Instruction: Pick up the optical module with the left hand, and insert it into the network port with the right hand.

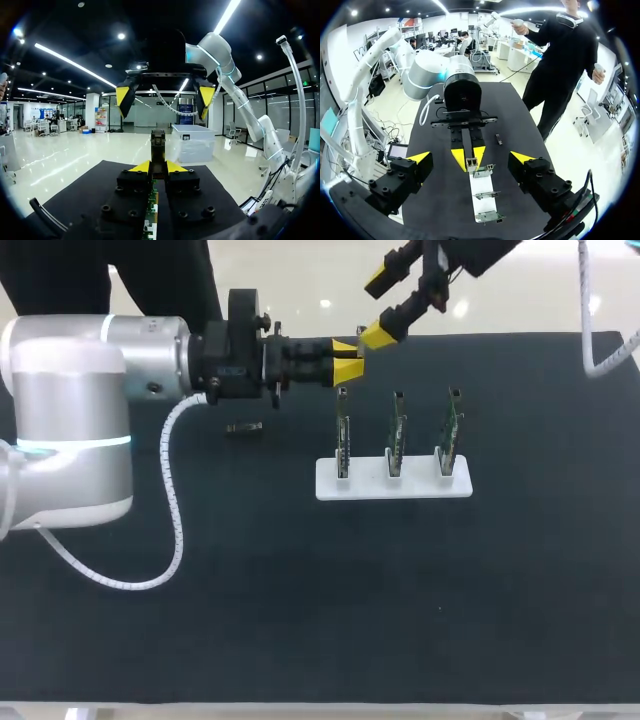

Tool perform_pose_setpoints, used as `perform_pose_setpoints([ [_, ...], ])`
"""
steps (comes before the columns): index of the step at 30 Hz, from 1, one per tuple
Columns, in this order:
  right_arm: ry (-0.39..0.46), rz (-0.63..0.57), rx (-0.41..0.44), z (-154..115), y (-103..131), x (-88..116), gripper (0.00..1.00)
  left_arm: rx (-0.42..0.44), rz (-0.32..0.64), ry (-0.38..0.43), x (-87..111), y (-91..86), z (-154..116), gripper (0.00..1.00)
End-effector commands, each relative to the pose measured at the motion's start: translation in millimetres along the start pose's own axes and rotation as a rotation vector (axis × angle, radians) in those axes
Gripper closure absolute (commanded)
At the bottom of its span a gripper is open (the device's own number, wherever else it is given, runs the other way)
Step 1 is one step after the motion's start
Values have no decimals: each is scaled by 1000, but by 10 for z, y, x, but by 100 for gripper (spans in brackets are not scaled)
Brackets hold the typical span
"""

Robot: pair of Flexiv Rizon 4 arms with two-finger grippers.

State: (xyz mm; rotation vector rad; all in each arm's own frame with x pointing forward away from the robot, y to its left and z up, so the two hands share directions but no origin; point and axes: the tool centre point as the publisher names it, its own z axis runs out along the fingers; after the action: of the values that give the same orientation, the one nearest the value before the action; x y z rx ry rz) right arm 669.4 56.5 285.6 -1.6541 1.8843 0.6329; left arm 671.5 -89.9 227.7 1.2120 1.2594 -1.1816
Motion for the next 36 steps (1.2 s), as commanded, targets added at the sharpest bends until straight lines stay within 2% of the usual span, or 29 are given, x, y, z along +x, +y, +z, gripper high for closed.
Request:
perform_pose_setpoints([
  [1, -16, 4, 27, 82, 47, 19, 0, -7, 2, -2, 7, -13, 7, 100],
  [6, -21, -1, 30, 122, 26, 28, 0, -7, 2, -2, 7, -13, 7, 100],
  [7, -20, -3, 30, 124, 20, 28, 4, -7, 2, -2, 7, -13, 7, 100],
  [8, -20, -4, 30, 127, 16, 29, 13, -7, 2, -2, 7, -13, 7, 100],
  [9, -19, -7, 28, 130, 12, 29, 14, -7, 2, -2, 7, -13, 7, 100],
  [17, -29, -13, 33, 178, 8, 49, 12, -7, 2, -2, 7, -13, 7, 100],
  [20, -29, -15, 35, 193, -3, 51, 19, -7, 2, -2, 7, -13, 7, 100],
  [21, -29, -15, 36, 200, -5, 50, 33, -7, 2, -2, 7, -13, 7, 100],
  [23, -29, -15, 39, 219, -3, 51, 47, -7, 2, -2, 7, -13, 7, 100],
  [25, -32, -15, 42, 235, 1, 53, 47, -7, 2, -2, 7, -13, 7, 100],
  [29, -35, -15, 46, 253, 3, 53, 57, -7, 2, -2, 7, -13, 7, 100],
  [36, -34, -17, 47, 259, 1, 54, 57, -7, 2, -2, 7, -13, 7, 100],
])
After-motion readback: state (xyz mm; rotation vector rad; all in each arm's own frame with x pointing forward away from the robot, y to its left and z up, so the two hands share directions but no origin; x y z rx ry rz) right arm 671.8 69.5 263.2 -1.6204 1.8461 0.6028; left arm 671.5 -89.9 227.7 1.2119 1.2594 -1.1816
